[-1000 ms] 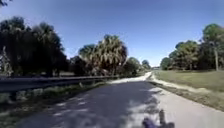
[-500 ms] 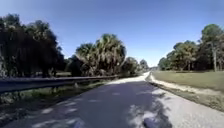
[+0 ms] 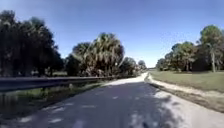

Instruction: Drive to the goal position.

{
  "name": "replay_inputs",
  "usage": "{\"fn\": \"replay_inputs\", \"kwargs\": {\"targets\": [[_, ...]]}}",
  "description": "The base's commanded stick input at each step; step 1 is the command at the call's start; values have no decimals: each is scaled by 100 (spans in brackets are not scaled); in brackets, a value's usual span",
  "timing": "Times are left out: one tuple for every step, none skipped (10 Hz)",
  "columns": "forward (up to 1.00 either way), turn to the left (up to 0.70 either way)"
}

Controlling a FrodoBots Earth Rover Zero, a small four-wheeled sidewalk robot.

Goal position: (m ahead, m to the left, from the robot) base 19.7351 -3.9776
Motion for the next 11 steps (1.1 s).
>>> {"fn": "replay_inputs", "kwargs": {"targets": [[70, 0], [70, 0], [70, 0], [70, 0], [83, 0], [85, 0], [85, 0], [85, 0], [85, 0], [85, 0], [85, 0]]}}
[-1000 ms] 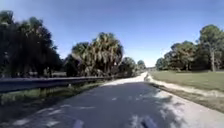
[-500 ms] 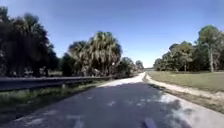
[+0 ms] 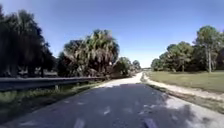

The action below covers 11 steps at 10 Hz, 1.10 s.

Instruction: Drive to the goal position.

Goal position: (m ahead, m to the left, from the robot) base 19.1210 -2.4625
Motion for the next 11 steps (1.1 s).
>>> {"fn": "replay_inputs", "kwargs": {"targets": [[85, 0], [85, 0], [85, 0], [85, 0], [85, 0], [85, 0], [85, 0], [85, 0], [85, 0], [85, 0], [85, 0]]}}
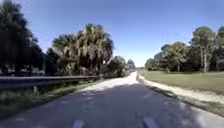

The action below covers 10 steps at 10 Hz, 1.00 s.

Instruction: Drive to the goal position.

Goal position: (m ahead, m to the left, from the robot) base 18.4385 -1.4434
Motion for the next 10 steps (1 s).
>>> {"fn": "replay_inputs", "kwargs": {"targets": [[85, 0], [85, 0], [85, 0], [85, 0], [85, 0], [85, 0], [85, 10], [85, 34], [85, 34], [85, 34]]}}
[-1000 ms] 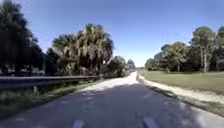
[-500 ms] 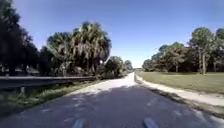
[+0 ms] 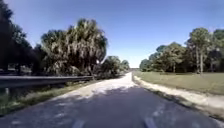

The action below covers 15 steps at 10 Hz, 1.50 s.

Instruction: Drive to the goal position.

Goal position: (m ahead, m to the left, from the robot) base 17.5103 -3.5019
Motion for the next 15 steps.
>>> {"fn": "replay_inputs", "kwargs": {"targets": [[85, 34], [85, 29], [85, 21], [85, 13], [85, 5], [85, 0], [85, 0], [85, 0], [85, 0], [85, 0], [85, 0], [85, 0], [85, 0], [85, 0], [85, 0]]}}
